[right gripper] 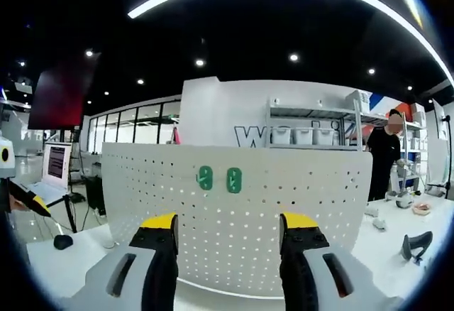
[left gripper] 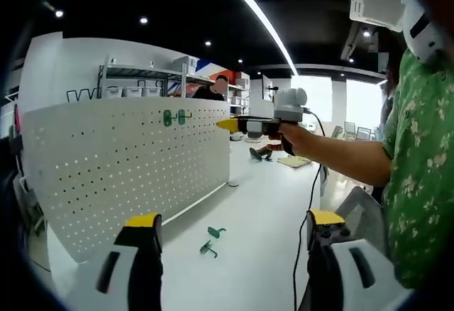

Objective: Insert the hook assembly into the mounting plate slot until the hook locks in place.

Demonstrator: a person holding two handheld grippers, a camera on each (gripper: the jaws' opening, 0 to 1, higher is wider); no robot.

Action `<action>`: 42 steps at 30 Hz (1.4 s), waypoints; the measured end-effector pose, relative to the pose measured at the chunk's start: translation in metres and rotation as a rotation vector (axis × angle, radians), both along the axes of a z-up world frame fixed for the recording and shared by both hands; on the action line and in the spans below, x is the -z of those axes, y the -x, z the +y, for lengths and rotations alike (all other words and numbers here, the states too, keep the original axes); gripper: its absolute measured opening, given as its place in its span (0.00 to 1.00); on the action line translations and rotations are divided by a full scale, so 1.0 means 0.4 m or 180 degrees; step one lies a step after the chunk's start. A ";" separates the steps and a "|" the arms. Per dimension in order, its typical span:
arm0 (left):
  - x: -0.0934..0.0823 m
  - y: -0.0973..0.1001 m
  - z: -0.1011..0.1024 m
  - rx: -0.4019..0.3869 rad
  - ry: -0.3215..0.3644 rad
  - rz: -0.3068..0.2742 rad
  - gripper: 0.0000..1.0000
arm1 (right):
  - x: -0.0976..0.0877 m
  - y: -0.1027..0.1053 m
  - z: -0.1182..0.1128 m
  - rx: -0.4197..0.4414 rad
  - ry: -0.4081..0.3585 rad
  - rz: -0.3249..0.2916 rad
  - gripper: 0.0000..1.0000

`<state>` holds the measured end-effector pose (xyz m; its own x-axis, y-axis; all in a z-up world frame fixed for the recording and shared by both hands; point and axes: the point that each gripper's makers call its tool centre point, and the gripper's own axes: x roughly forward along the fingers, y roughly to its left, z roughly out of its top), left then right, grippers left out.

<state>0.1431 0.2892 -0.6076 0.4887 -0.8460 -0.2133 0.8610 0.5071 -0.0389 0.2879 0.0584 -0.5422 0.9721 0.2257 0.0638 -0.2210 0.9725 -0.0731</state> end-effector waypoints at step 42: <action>0.118 0.105 0.026 -0.0092 -0.0033 0.0358 0.84 | 0.296 0.449 0.127 -0.0523 0.0077 0.0885 0.57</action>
